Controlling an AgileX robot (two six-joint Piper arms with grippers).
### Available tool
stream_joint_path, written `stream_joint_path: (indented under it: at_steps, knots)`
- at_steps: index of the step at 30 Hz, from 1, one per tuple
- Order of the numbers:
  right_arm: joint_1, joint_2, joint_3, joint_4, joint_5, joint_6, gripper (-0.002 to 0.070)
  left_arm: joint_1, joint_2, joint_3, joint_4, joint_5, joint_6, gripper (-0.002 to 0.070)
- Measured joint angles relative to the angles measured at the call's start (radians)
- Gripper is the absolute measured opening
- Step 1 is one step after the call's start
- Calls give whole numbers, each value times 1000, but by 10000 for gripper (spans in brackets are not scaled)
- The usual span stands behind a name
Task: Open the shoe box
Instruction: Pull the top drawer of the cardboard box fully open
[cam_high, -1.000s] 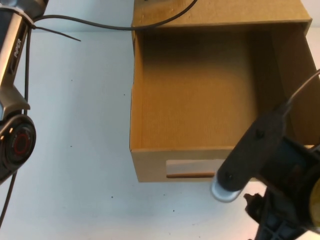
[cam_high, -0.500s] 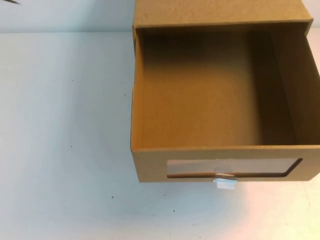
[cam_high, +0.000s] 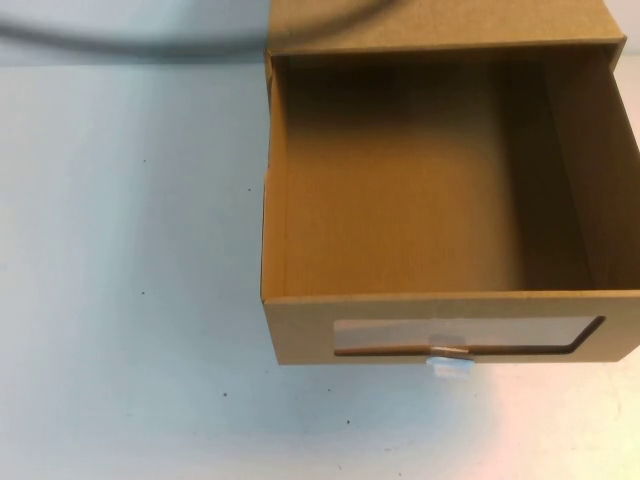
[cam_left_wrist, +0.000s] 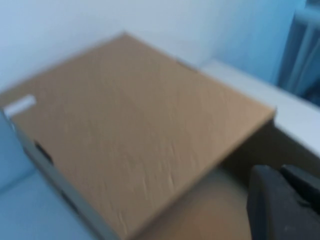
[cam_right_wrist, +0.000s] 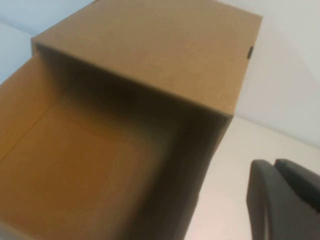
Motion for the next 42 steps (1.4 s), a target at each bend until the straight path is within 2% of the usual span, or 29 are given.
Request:
stream_joint_path:
  at_steps: [4,7,15,21,30,42]
  knots:
    - [0,0,-2,-26,0,15,-10,-89,-170,299,97,-32,-37,-4]
    - [0,0,-2,-28,0,22,-11,-124,-323,586,144,-150,-92,-4]
    - [0,0,-2,-17,0,26,-13,-133,-832,1307,188,-621,-164,-4]
    - [0,0,-2,-3,0,26,-13,-133,-1147,1724,205,-855,-168,-4]
    - [0,-1,-2,47,0,26,-13,-133,-1418,2077,238,-949,-168,-4]
    - [0,-1,-2,69,2,26,-13,-133,-1438,2316,240,-986,-168,-4]
